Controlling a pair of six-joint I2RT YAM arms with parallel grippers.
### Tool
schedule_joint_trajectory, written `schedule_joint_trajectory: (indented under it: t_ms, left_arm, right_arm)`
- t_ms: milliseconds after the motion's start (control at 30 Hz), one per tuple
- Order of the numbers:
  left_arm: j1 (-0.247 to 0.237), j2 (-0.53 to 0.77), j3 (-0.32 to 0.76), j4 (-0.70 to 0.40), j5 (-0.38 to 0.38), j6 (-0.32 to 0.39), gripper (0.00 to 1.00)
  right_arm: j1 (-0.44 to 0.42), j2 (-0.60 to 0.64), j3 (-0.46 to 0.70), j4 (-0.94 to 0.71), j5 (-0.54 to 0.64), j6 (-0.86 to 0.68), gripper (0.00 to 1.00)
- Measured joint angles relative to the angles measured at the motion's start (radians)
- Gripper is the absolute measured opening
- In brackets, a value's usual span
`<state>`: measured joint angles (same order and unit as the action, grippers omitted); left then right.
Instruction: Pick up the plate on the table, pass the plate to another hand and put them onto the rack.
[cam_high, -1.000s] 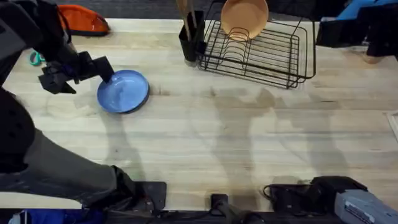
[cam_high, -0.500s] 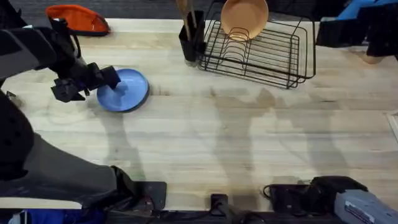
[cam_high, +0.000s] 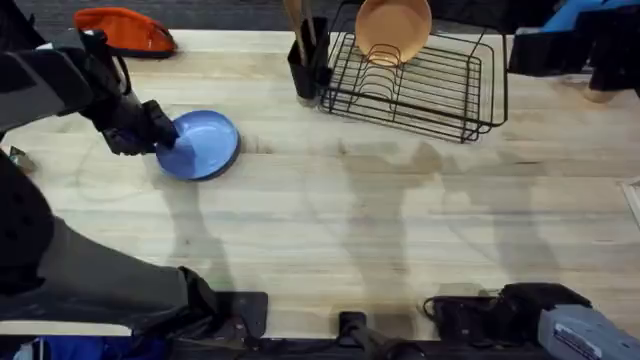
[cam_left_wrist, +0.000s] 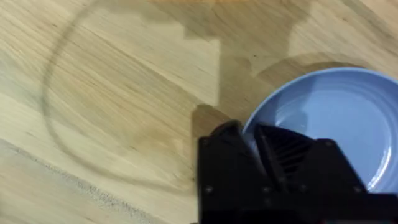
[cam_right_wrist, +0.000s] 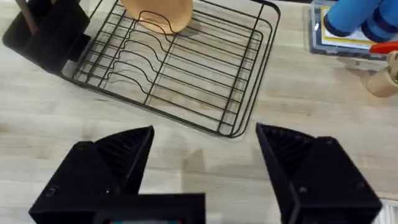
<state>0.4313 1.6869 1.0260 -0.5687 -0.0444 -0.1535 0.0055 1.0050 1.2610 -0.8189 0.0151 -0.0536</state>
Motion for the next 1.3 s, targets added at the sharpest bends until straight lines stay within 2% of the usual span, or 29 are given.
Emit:
schedule_joint_trajectory:
  t_ms: [33,100,600,733,900,1067,1100,1300]
  left_arm:
    - [0.001,-0.004,0.000,-0.002,0.000,0.000,0.080]
    - [0.002,-0.011,0.000,-0.004,0.002,0.000,0.051]
    - [0.001,-0.015,0.034,-0.094,0.057,0.035,0.041]
    - [-0.002,-0.173,0.034,-0.111,0.089,0.047,0.041]
    - [-0.002,-0.295,0.034,-0.150,0.121,0.048,0.041]
    - [-0.002,-0.349,0.034,-0.150,0.150,0.040,0.041]
    - [-0.002,-0.378,0.034,-0.150,0.199,0.037,0.041]
    - [-0.005,-0.414,0.034,-0.153,0.285,-0.003,0.041]
  right_arm:
    - [0.000,0.000,0.000,0.000,0.000,0.000,0.993]
    - [0.000,0.000,0.000,0.000,0.000,0.000,0.993]
    - [0.000,0.000,0.000,0.000,0.000,0.000,0.994]
    - [0.000,0.000,0.000,0.000,0.000,0.000,0.993]
    - [0.000,0.000,0.000,0.000,0.000,0.000,0.994]
    - [0.000,0.000,0.000,0.000,0.000,0.000,0.993]
    - [0.000,0.000,0.000,0.000,0.000,0.000,0.993]
    - [0.000,0.000,0.000,0.000,0.000,0.000,0.993]
